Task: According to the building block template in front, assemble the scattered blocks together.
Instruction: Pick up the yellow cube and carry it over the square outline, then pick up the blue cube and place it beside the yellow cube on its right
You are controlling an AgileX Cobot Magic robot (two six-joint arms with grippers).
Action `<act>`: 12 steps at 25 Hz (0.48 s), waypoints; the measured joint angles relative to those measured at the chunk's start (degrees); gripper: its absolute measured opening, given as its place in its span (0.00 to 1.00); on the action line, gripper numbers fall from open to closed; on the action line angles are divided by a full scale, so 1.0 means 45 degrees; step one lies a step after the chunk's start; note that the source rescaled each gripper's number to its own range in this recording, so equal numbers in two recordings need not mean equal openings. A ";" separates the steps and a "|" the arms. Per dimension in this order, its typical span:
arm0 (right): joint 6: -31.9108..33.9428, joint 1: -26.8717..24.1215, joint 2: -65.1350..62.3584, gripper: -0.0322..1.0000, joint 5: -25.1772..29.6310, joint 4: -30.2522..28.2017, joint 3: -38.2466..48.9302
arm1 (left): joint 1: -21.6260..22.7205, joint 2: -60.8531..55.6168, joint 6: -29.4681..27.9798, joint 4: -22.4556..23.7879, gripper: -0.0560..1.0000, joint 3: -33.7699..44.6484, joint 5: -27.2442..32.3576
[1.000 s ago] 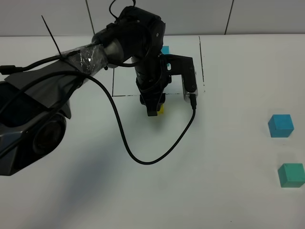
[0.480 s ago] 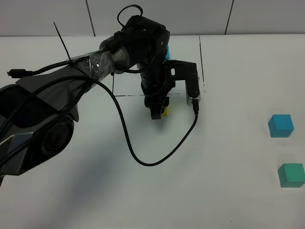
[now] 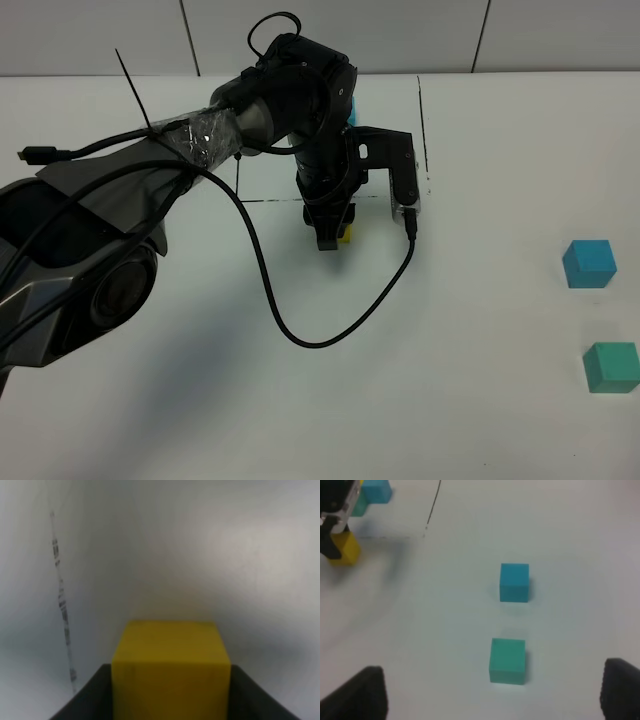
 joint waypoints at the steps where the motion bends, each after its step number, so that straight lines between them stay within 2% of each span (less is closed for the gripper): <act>1: 0.0000 0.0000 0.0000 0.74 0.0000 0.0000 0.0000 | 0.0000 0.0009 0.0000 0.0014 0.08 -0.0014 0.0000; 2: 0.0000 0.0000 0.0000 0.74 0.0000 0.0000 0.0000 | 0.0000 0.0049 0.0000 -0.0004 0.13 -0.0014 0.0002; 3: 0.0000 0.0000 0.0000 0.74 0.0000 0.0000 0.0000 | 0.0000 0.0106 0.0000 -0.0004 0.22 0.0016 0.0002; 8: 0.0000 0.0000 0.0000 0.74 0.0000 0.0000 0.0000 | -0.0012 -0.0177 -0.0267 -0.0004 0.79 0.0018 -0.0248; 10: 0.0000 0.0000 0.0000 0.74 0.0000 0.0000 0.0000 | -0.0025 -0.0655 -0.0568 -0.0014 0.92 0.0018 -0.0296; 12: 0.0000 0.0000 0.0000 0.74 0.0000 0.0000 0.0000 | -0.0025 -0.1157 -0.0994 -0.0014 0.97 0.0018 -0.0273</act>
